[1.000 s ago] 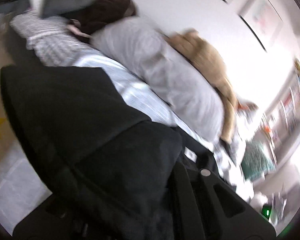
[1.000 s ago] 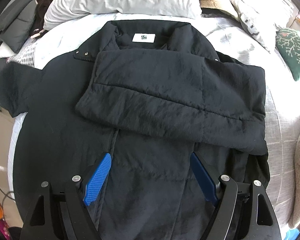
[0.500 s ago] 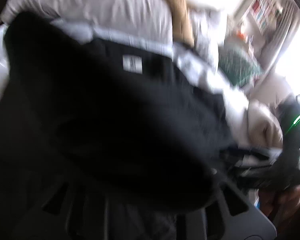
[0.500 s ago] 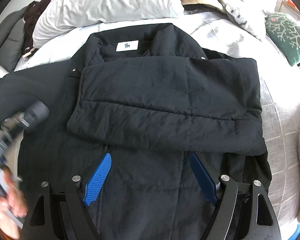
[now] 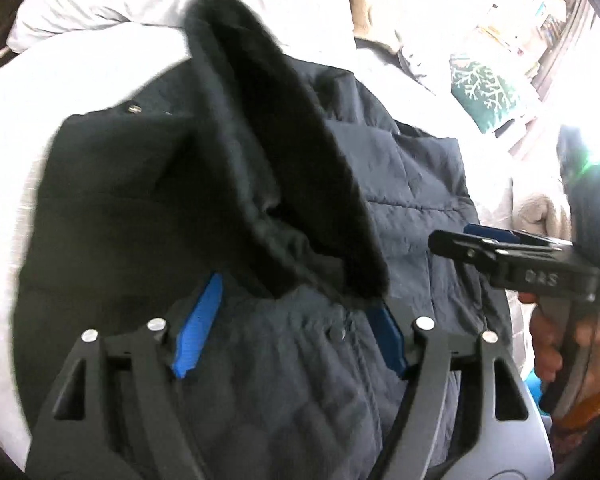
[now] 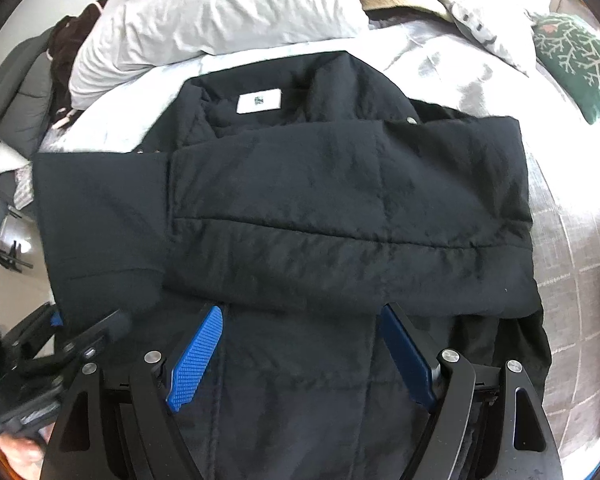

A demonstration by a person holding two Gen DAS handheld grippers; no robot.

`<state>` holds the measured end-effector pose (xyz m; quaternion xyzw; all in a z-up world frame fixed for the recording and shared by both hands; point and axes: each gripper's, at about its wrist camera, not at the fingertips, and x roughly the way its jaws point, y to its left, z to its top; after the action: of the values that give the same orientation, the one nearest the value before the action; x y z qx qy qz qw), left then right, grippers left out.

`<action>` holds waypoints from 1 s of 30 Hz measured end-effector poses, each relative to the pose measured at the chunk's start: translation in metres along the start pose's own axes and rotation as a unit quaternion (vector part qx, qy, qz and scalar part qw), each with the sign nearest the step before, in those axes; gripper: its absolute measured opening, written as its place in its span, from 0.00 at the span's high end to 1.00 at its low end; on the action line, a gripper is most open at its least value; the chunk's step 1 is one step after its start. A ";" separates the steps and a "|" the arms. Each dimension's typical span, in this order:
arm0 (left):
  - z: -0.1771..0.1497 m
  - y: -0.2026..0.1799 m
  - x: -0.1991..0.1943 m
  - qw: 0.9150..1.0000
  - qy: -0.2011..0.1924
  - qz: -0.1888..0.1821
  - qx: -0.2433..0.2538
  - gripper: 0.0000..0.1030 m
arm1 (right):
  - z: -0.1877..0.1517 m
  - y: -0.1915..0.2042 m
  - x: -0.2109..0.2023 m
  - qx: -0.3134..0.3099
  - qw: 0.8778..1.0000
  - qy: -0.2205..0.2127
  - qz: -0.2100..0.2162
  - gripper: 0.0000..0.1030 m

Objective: Fold large clothes

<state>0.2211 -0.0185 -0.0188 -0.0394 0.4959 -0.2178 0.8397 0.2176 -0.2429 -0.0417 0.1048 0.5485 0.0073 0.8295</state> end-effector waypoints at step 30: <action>0.020 -0.026 0.009 0.973 -0.031 -0.230 0.017 0.25 | 0.032 -0.041 -0.015 0.105 0.976 -0.036 0.189 0.19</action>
<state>0.2335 -0.0485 -0.0081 -0.1449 0.4437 -0.4123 0.7824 0.2362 -0.2903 -0.0239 0.2937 0.4861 0.1026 0.8166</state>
